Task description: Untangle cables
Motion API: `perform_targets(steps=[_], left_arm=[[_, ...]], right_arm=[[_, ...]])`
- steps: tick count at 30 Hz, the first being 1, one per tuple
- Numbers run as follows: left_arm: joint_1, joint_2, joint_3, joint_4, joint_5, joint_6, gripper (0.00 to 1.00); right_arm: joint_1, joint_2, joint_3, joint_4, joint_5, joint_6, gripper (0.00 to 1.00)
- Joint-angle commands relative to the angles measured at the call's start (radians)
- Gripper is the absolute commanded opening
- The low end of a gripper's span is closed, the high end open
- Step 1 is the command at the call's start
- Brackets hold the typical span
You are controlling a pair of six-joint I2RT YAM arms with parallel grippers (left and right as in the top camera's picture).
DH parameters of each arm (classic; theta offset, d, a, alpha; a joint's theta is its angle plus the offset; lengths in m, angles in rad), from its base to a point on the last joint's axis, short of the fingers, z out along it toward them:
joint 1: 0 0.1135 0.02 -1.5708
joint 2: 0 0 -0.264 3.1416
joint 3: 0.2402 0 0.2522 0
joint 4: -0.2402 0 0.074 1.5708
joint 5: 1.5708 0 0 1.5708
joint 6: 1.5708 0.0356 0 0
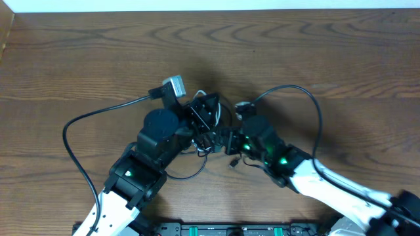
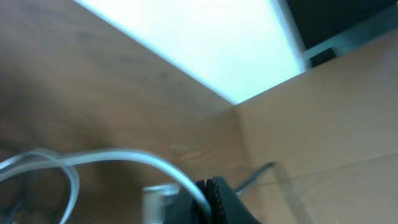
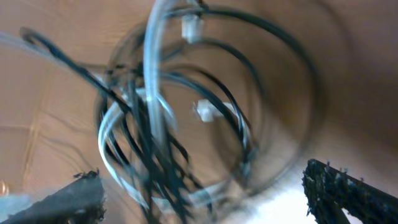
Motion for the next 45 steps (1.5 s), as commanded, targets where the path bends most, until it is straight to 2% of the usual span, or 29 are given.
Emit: perform_targets(steps=[1,3,6,10,16,25,30,37,39,40,42,45], left_arm=[[0.0,-0.008,0.01,0.095,0.124,-0.067,0.07],[0.0,-0.014,0.011,0.16,0.176,-0.083,0.07],[0.0,-0.043,0.031,0.195,0.206,-0.083,0.08],[0.028,-0.092,0.052,0.195,0.201,-0.006,0.07],[0.185,-0.164,0.061,0.191,0.202,0.037,0.07],[0.415,-0.191,0.061,0.153,0.198,0.037,0.08],[0.509,-0.18,0.061,0.068,0.193,0.037,0.07],[0.637,-0.179,0.061,0.06,0.183,0.032,0.08],[0.658,-0.179,0.061,-0.003,0.192,-0.031,0.07],[0.654,-0.169,0.061,-0.079,0.231,-0.053,0.08],[0.647,-0.148,0.061,-0.15,0.254,-0.039,0.07],[0.648,-0.106,0.061,-0.182,0.254,0.04,0.07]], right_arm=[[0.033,0.099,0.001,0.106,0.076,0.029,0.99],[0.04,0.157,0.001,0.132,0.18,0.032,0.99],[0.018,0.201,0.001,0.037,0.412,0.097,0.99],[-0.069,0.175,0.001,-0.117,0.501,0.129,0.99],[-0.272,0.113,0.001,-0.301,0.501,0.099,0.99],[-0.525,0.064,0.001,-0.426,0.496,-0.003,0.99],[-0.576,0.035,0.001,-0.452,0.476,-0.017,0.99],[-0.625,0.032,0.001,-0.475,0.473,-0.04,0.99],[-0.635,0.031,0.002,-0.47,0.408,-0.041,0.99],[-0.634,0.018,0.002,-0.436,0.28,-0.088,0.99],[-0.631,-0.005,0.003,-0.399,0.199,-0.146,0.99],[-0.637,-0.055,0.003,-0.401,0.248,-0.153,0.99]])
